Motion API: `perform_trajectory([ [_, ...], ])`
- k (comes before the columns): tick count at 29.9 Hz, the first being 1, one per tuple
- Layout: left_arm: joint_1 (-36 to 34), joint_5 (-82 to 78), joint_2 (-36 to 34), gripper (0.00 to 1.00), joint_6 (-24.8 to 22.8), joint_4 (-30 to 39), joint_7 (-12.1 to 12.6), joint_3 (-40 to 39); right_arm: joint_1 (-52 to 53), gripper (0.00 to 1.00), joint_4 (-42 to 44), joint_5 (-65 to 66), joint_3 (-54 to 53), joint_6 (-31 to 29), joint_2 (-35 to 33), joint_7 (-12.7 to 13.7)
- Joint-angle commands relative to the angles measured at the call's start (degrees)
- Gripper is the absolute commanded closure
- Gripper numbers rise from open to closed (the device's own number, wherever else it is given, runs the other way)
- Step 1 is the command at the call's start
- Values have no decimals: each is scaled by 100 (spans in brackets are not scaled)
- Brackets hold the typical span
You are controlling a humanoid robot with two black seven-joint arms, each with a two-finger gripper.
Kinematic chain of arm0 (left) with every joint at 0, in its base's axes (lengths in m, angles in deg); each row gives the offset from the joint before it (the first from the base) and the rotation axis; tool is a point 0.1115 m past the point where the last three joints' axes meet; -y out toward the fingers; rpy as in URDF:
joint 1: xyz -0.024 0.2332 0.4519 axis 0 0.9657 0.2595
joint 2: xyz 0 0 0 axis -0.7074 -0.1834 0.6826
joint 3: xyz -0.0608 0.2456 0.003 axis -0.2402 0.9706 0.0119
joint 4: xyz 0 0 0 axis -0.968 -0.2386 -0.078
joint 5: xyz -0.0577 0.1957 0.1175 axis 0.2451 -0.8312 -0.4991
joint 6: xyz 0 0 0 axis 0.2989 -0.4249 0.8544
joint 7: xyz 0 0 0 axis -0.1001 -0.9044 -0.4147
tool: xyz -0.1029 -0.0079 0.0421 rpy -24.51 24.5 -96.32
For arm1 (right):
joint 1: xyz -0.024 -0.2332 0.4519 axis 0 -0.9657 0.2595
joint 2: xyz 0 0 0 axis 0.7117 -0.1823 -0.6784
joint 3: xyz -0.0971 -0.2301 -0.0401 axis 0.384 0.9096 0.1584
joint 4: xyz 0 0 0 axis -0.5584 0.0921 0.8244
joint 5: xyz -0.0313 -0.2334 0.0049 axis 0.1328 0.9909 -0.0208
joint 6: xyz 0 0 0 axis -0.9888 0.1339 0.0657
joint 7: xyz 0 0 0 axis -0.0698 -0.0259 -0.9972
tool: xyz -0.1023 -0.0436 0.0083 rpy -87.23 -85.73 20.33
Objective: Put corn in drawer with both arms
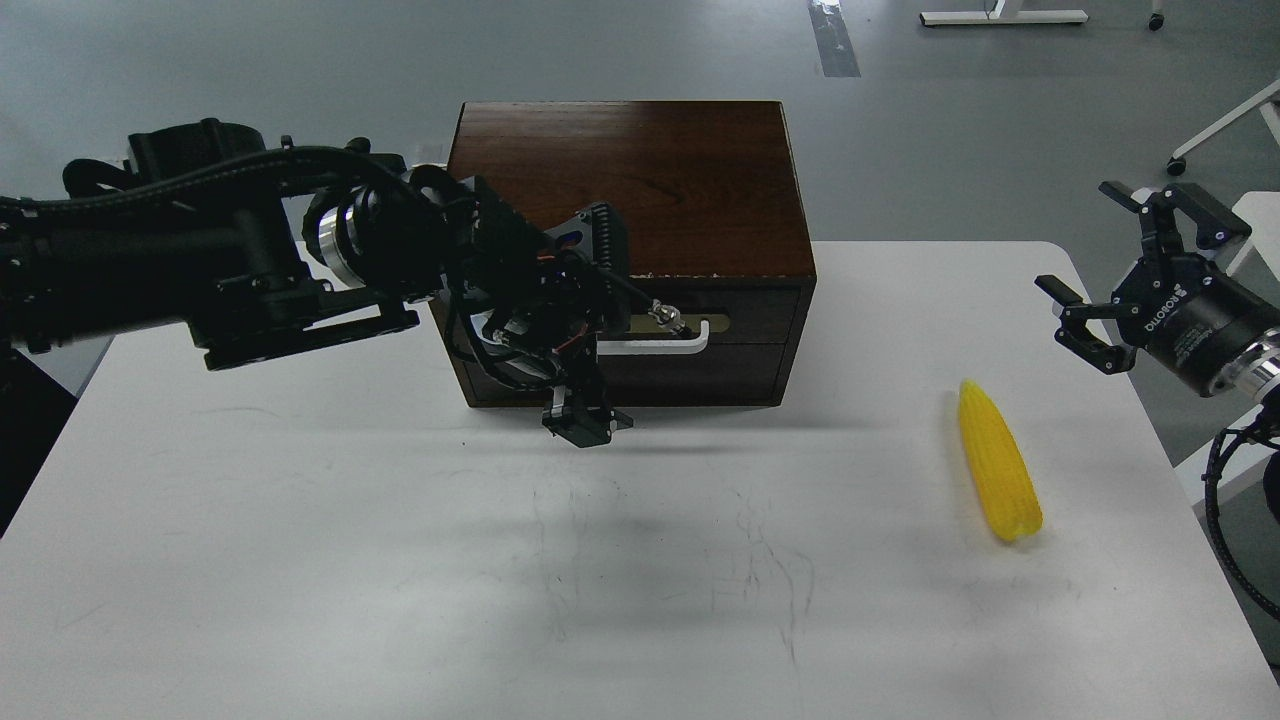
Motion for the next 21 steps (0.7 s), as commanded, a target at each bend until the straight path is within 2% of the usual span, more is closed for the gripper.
perform_trajectory([
  [1,0,0,1,2,0,-16,0,0,6,0,0,1,-2,0,0,0],
  [21,35,0,72,2,0,-16,0,17,-3,0,0,1,-2,0,0,0],
])
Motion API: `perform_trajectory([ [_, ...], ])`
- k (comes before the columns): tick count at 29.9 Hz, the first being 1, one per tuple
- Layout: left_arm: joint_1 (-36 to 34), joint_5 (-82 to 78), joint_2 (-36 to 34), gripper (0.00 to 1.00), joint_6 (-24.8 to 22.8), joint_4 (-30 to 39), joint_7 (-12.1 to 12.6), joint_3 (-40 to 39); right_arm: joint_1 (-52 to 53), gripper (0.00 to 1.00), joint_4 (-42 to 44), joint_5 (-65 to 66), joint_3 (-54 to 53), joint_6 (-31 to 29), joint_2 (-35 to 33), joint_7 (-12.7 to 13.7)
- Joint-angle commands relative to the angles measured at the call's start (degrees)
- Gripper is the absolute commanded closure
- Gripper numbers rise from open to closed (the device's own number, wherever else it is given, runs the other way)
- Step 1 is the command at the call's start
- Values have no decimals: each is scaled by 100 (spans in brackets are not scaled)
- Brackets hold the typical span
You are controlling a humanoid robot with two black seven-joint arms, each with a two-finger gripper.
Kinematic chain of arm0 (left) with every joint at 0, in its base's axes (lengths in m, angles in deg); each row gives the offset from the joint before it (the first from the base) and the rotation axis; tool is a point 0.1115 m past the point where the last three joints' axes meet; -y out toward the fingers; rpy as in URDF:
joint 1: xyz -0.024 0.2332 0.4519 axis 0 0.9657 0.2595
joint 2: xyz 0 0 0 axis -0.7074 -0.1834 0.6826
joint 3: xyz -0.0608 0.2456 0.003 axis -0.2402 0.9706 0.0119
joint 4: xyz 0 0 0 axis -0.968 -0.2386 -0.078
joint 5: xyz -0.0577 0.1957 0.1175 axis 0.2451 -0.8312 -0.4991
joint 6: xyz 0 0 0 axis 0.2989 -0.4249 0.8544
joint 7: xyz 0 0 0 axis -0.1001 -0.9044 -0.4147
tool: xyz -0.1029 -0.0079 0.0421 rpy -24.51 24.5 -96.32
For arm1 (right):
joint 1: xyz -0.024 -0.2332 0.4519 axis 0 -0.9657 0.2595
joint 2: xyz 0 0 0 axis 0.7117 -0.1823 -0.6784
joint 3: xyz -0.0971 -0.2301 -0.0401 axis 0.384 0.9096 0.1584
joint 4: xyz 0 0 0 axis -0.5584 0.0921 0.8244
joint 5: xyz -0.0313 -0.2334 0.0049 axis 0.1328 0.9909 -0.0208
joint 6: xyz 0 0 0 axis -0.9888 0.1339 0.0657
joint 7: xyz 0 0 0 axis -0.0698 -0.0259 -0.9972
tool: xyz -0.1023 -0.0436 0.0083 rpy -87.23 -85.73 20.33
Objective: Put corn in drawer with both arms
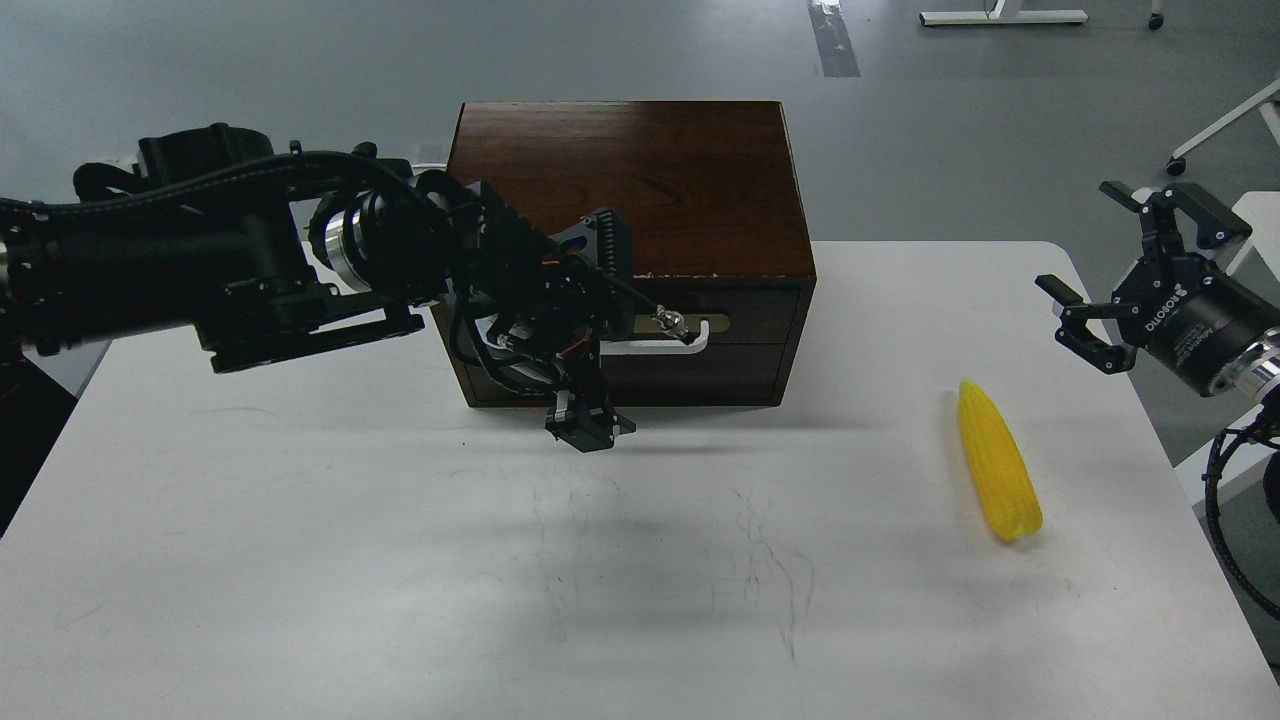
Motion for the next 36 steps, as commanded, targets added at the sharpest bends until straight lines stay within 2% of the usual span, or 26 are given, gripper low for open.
perform_trajectory([
  [1,7,0,14,2,0,1,0,0,-2,0,-1,1,0,0,0,0],
  [36,7,0,172,2,0,-193,0,193,-10,0,7,1,0,0,0,0],
])
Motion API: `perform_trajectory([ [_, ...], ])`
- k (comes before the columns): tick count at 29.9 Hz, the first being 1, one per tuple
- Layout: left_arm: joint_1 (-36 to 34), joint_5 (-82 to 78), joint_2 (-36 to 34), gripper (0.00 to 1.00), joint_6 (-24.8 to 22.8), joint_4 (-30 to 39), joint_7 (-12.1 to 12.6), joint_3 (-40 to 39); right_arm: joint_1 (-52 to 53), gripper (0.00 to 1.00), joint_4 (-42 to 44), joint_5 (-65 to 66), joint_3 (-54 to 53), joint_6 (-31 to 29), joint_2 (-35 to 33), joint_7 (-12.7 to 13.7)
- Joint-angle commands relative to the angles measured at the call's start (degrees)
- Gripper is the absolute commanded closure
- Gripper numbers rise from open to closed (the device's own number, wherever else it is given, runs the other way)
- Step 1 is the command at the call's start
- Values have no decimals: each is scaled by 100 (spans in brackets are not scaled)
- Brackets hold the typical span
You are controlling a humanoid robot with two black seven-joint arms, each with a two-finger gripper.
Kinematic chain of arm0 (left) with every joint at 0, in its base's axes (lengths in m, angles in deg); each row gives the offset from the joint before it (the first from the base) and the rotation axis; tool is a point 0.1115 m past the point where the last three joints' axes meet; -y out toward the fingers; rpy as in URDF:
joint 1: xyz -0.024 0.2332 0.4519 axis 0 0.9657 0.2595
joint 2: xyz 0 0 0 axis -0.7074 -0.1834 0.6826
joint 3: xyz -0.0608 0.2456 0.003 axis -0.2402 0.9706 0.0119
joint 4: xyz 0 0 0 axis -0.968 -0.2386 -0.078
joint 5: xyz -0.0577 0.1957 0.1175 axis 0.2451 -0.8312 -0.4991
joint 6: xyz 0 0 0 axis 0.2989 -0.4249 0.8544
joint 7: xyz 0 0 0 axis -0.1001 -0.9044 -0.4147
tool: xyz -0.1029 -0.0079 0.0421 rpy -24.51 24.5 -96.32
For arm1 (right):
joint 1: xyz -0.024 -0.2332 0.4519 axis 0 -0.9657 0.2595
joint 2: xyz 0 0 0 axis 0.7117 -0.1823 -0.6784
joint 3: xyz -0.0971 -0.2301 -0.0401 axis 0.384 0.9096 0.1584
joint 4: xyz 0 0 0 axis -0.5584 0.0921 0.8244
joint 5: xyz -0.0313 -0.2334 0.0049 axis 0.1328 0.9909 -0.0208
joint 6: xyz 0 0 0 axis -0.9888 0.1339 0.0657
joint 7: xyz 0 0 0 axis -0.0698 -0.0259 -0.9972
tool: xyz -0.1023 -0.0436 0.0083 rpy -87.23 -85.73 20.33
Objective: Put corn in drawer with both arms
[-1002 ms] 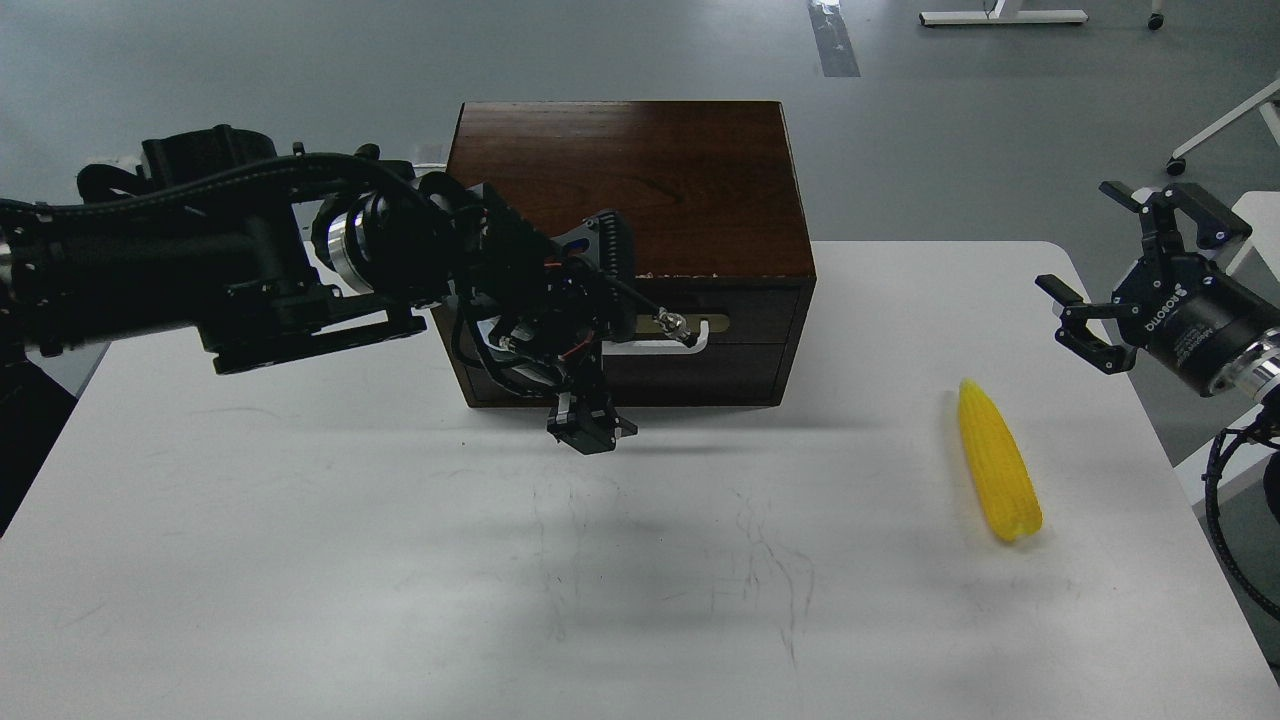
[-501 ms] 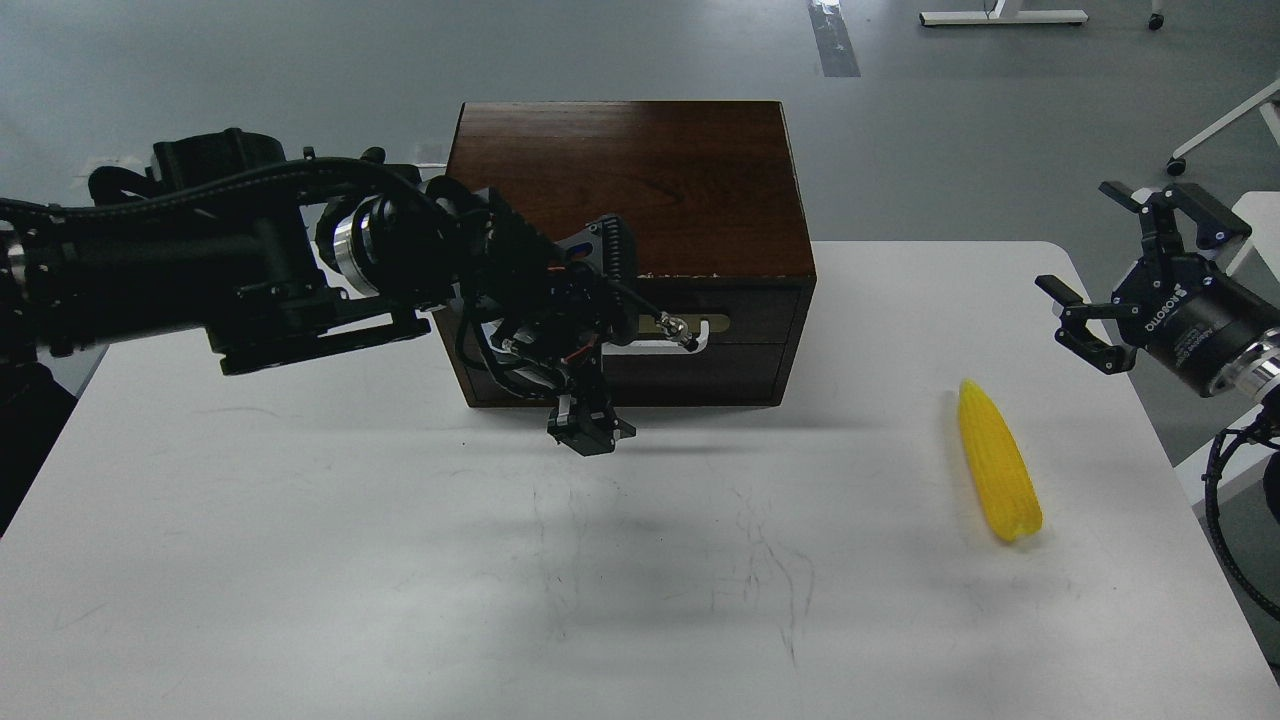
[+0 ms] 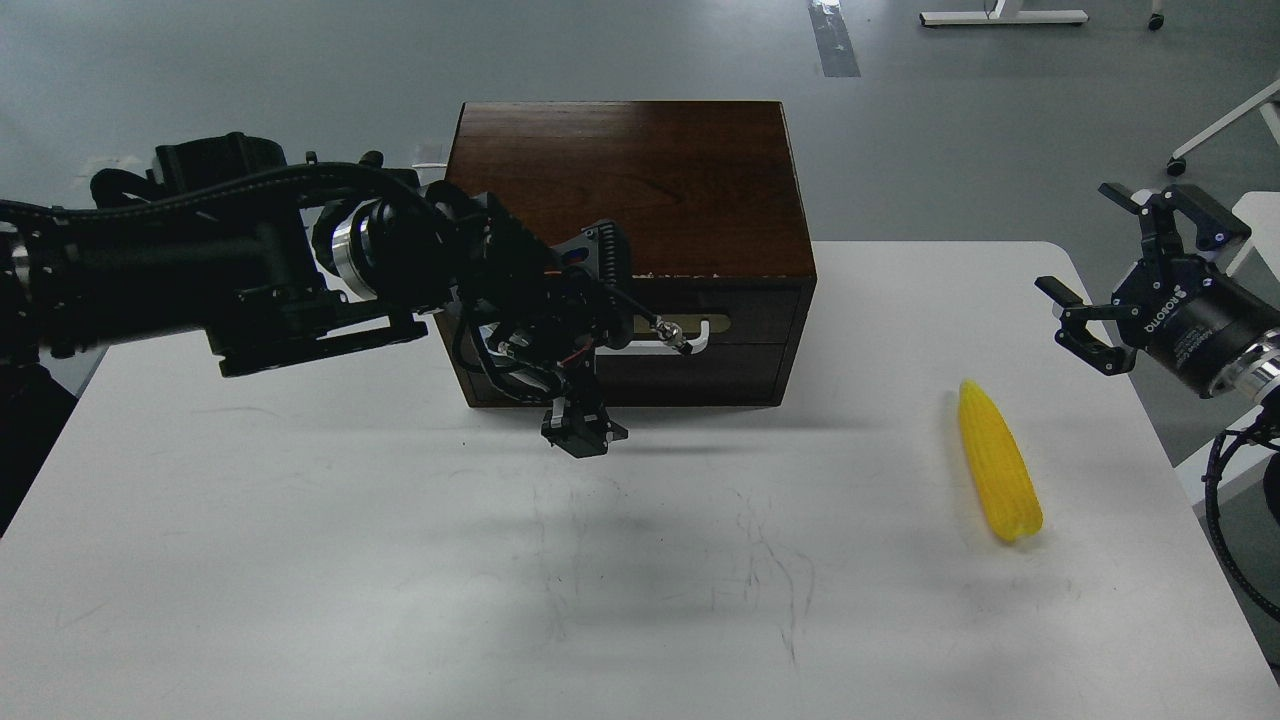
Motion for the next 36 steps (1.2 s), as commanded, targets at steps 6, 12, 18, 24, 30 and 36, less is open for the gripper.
perform_trajectory([
  [6,-2,0,100,2,0,-74,0,18,0,0,1,-1,-4,0,0,0],
  [12,7,9,109,2,0,-65,0,9,0,0,45,-1,-4,0,9,0],
  [18,7,27,109,2,0,128,0,9,0,0,54,-1,-4,0,9,0],
  [24,7,35,109,2,0,295,0,9,0,0,54,-1,-4,0,9,0],
  [30,-10,71,100,2,0,611,0,9,0,0,54,-1,-4,0,9,0],
  [36,-80,71,48,2,0,962,0,9,0,0,54,-1,-4,0,9,0],
])
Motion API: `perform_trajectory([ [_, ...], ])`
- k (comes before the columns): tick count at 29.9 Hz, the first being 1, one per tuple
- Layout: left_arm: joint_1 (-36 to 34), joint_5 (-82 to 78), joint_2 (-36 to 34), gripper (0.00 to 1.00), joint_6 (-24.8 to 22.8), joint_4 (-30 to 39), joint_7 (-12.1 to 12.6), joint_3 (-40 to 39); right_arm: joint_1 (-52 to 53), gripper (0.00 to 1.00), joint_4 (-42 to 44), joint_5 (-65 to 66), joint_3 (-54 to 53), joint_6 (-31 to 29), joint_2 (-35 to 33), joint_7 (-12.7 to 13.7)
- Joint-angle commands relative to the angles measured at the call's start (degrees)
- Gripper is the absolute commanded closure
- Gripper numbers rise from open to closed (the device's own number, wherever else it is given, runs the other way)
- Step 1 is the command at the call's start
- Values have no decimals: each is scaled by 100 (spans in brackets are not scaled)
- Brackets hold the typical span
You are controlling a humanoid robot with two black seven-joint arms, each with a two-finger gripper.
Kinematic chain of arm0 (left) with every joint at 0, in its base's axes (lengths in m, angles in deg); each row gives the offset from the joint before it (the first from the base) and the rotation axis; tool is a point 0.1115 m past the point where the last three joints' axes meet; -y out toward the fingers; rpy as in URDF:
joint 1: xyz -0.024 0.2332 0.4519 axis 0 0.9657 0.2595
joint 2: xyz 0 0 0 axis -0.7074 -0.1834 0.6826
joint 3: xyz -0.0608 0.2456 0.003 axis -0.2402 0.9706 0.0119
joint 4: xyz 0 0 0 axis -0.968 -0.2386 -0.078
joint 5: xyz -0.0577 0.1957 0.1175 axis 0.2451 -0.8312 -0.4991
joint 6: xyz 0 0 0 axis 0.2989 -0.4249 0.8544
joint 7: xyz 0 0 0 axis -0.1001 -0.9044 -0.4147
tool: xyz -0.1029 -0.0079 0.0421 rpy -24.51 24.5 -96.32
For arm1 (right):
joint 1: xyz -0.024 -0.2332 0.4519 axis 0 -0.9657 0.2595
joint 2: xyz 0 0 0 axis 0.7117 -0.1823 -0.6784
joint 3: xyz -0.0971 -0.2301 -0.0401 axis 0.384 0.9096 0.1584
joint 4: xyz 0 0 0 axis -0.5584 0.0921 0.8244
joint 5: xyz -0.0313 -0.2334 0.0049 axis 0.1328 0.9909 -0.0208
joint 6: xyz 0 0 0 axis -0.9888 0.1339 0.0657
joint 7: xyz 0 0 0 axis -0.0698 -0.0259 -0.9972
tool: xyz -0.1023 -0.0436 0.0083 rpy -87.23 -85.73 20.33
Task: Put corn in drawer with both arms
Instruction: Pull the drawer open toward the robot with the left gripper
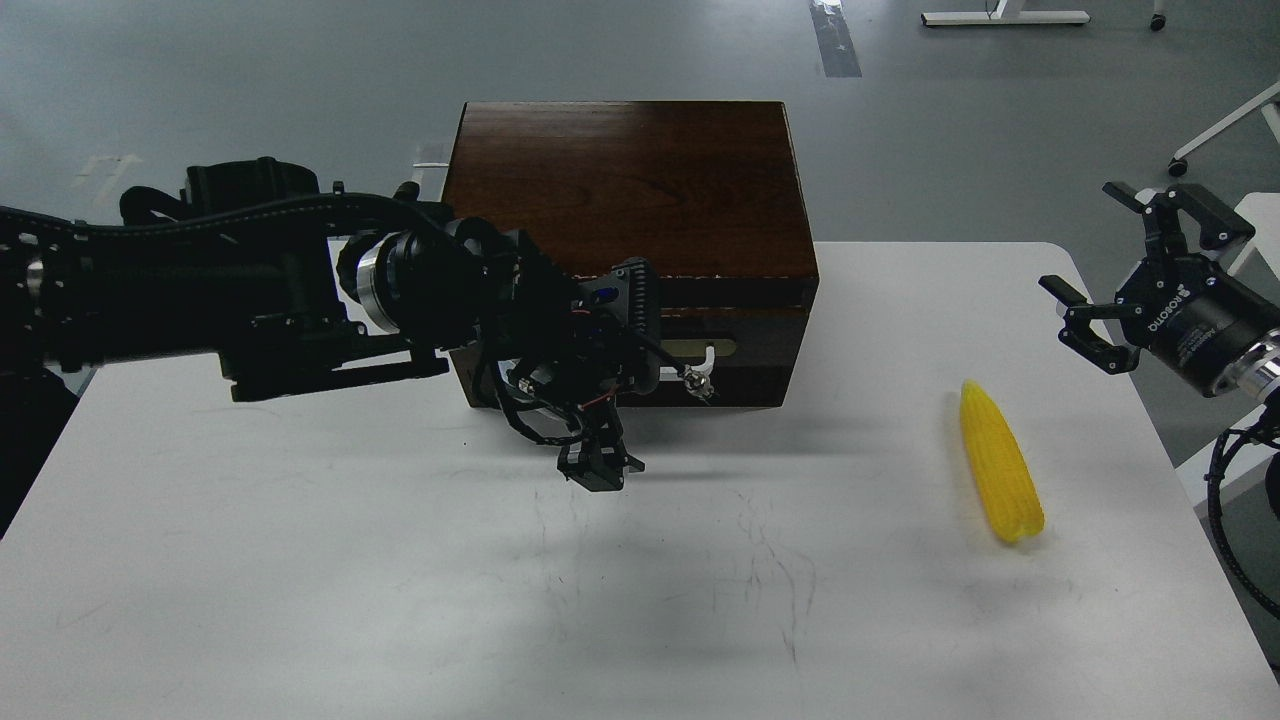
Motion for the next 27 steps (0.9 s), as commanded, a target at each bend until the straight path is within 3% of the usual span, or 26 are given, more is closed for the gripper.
perform_trajectory([
  [1,-40,-2,-40,2,0,240,-3,0,0,0,0,1,0,0,1,0],
  [18,-84,-28,-250,2,0,1102,-3,-8,-8,0,35,1,0,0,1,0],
  [27,-93,-28,-286,2,0,1111,-3,-8,0,0,26,1,0,-9,1,0],
])
